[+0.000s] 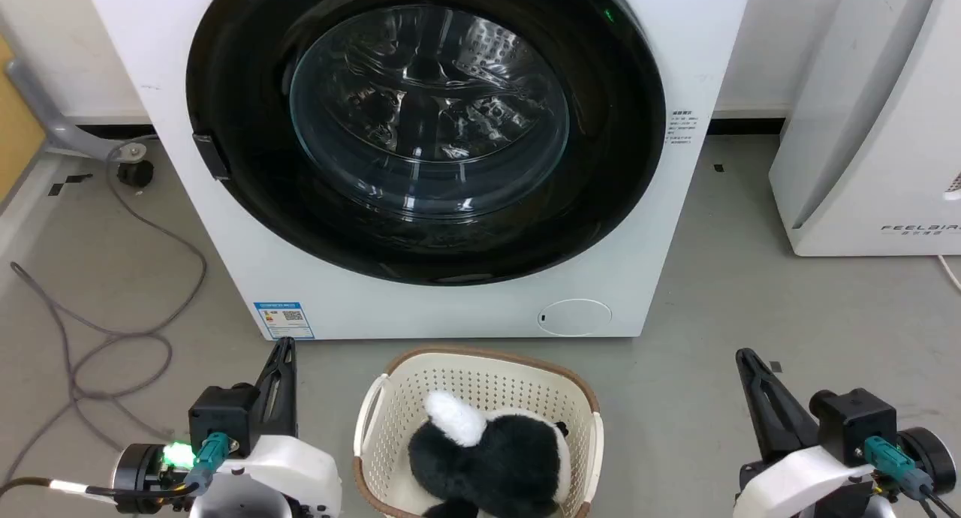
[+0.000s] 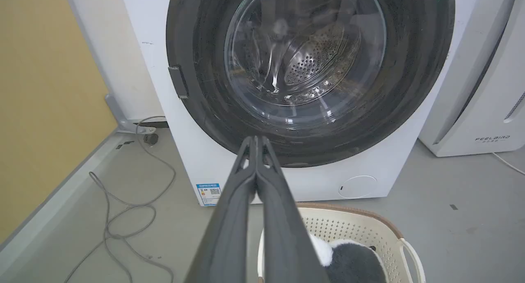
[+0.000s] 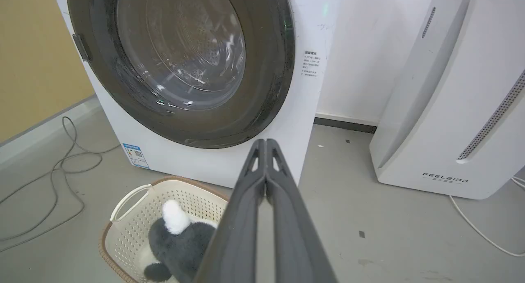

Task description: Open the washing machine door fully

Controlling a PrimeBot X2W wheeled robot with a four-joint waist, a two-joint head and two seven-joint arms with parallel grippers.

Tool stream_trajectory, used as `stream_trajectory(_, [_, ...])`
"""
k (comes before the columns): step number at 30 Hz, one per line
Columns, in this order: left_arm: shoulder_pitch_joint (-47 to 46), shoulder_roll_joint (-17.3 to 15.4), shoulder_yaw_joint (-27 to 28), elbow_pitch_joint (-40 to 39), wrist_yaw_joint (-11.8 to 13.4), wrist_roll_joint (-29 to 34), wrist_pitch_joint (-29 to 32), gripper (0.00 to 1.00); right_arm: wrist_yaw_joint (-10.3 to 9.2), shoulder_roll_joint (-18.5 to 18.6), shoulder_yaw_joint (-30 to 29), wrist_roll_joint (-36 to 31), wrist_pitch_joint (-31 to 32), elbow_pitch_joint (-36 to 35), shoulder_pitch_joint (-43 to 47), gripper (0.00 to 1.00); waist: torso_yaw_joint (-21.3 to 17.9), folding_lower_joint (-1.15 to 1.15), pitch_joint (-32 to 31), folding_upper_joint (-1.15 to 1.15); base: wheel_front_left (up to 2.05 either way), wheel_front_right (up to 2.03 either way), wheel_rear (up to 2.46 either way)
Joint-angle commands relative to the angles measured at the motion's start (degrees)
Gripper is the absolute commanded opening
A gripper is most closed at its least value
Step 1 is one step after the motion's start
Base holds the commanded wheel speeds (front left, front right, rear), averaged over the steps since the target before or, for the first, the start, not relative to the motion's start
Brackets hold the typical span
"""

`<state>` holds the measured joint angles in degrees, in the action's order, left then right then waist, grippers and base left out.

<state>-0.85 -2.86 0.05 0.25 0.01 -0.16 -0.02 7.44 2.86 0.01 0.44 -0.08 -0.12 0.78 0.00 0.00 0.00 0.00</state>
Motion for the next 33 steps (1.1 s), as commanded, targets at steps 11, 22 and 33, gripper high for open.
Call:
stream_trajectory(11, [0.85,-0.02,-0.05,-0.25,-0.01,0.16,0.02,0.00,0.05,0.01,-0.01,-0.44,0.08,0.12,-0.78,0.00,0.00,0.00,0.00,0.00,0.00,0.00,0.00])
stream_trajectory(22, [-0.02,0.00,-0.20,0.21,0.41,-0.15,-0.66,1.00,0.00,0.00,-0.07,1.36,-0.67,-0.34,0.06,1.00,0.00,0.00,0.07,0.00,0.00,0.00,0.00])
stream_trajectory(33, [0.02,0.00,-0.73,0.26,1.20,-0.42,-1.98,1.00,0.01,0.00,-0.46,5.54,-1.98,-1.51,0.11,1.00,0.03,0.00,0.16,0.00,0.00,0.00,0.00])
